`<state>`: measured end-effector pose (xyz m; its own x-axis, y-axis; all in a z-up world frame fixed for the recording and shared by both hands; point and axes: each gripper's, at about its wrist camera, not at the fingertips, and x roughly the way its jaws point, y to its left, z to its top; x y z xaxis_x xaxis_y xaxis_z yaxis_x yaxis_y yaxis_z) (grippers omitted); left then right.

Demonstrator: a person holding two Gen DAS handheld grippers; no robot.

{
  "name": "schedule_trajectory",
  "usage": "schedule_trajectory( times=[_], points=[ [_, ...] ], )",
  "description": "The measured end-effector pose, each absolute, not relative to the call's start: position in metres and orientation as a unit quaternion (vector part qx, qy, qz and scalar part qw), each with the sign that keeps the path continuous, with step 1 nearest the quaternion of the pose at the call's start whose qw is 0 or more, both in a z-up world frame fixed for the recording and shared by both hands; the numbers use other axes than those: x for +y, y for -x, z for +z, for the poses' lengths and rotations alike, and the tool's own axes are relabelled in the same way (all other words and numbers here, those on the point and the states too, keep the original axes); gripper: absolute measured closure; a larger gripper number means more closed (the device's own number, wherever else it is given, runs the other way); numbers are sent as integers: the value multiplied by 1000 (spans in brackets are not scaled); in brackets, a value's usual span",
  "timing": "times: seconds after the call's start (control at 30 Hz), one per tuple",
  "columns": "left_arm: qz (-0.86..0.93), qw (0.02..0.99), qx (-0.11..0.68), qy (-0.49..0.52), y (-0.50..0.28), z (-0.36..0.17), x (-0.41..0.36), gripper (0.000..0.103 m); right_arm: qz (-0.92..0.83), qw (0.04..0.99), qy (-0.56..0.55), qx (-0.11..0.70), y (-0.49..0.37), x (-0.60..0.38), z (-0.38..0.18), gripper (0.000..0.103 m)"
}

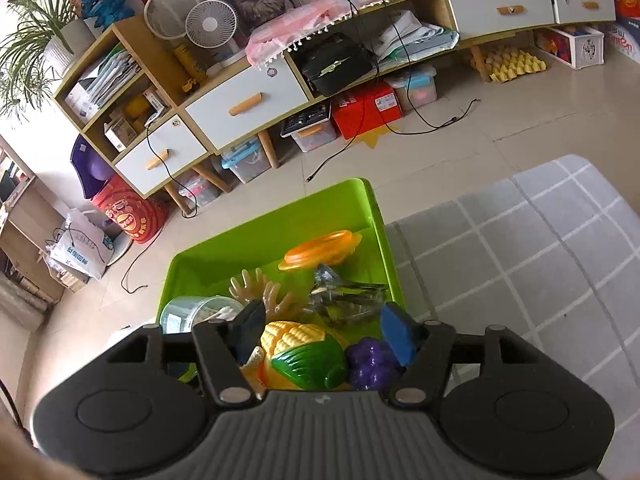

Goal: Organize rigid objects
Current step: 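Open the right tool to drop the claw clip while the left tool releases the starfish, then move both tools back toward the orange figure and pink card box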

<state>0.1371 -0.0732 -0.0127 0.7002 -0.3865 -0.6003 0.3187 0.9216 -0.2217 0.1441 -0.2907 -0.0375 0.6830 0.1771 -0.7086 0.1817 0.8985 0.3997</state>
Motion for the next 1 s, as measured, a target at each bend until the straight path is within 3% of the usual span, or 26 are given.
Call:
schedule_trajectory(
  times=[0.5, 1.0],
  points=[
    [-189, 920, 341, 44, -111, 7, -68, 23, -1, 889, -208, 408, -109, -286, -16, 57],
    [-171, 912, 371, 31, -63, 5, -43, 5, 32, 889, -193, 415, -48, -275, -6, 42]
  ],
)
